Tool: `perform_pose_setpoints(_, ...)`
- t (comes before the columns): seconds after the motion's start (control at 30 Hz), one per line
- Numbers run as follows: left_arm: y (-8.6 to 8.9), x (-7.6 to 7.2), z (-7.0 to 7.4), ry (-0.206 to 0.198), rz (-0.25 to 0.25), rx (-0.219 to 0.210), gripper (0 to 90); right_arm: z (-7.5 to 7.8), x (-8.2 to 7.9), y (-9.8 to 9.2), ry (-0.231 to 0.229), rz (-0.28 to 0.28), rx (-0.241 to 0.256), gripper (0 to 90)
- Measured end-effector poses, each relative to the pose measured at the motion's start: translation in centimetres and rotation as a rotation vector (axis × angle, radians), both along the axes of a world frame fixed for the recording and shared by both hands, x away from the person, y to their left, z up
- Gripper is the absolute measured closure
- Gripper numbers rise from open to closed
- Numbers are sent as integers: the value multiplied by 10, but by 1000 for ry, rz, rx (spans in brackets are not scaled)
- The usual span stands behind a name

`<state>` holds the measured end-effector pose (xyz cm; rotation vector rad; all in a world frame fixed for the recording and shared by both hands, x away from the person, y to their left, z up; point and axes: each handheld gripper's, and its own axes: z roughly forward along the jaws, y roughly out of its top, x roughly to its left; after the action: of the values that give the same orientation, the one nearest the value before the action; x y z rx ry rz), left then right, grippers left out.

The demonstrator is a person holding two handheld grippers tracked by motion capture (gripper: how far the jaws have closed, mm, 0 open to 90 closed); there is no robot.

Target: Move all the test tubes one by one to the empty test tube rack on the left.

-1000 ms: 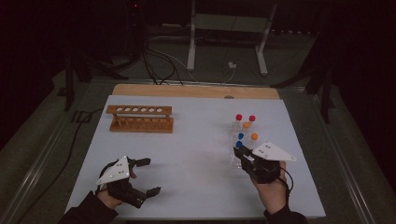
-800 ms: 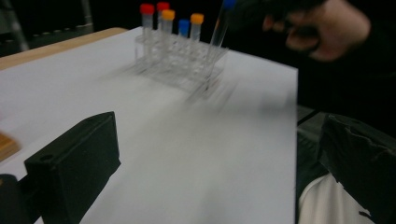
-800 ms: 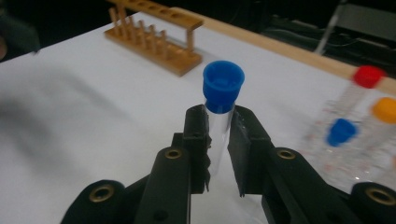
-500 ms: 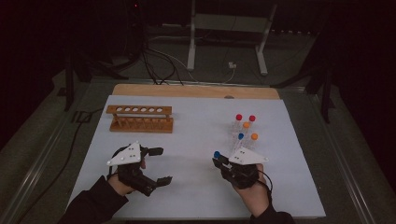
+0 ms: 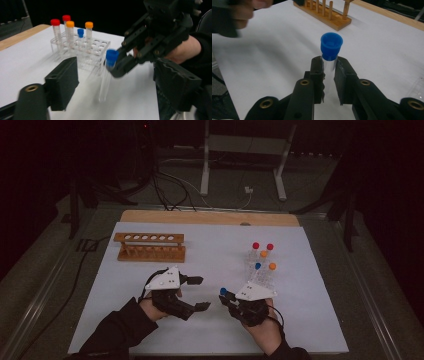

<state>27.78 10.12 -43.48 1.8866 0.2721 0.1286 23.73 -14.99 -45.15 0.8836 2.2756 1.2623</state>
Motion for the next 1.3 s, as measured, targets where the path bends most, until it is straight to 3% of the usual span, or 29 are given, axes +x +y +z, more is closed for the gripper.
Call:
perform_pose_setpoints(0.47,-32,8,-2,-27,4,35,526,-2,0,2,15,15,3,772)
perform_pose_setpoints(0.63,-37,9,-3,-40,-8,69,619,-1,0,2,14,11,6,772)
perform_pose_setpoints(0.9,-39,11,-5,-43,-5,79,753,0,0,1,12,7,7,772)
perform_pose_setpoints(1.13,-41,9,-5,-62,8,83,775,-1,1,1,18,0,17,771)
perform_pose_setpoints(1.2,-40,10,-4,-52,8,75,776,-1,1,0,18,4,26,765)
perform_pose_setpoints(1.3,-37,12,-2,-68,27,78,779,0,1,-1,11,3,43,659)
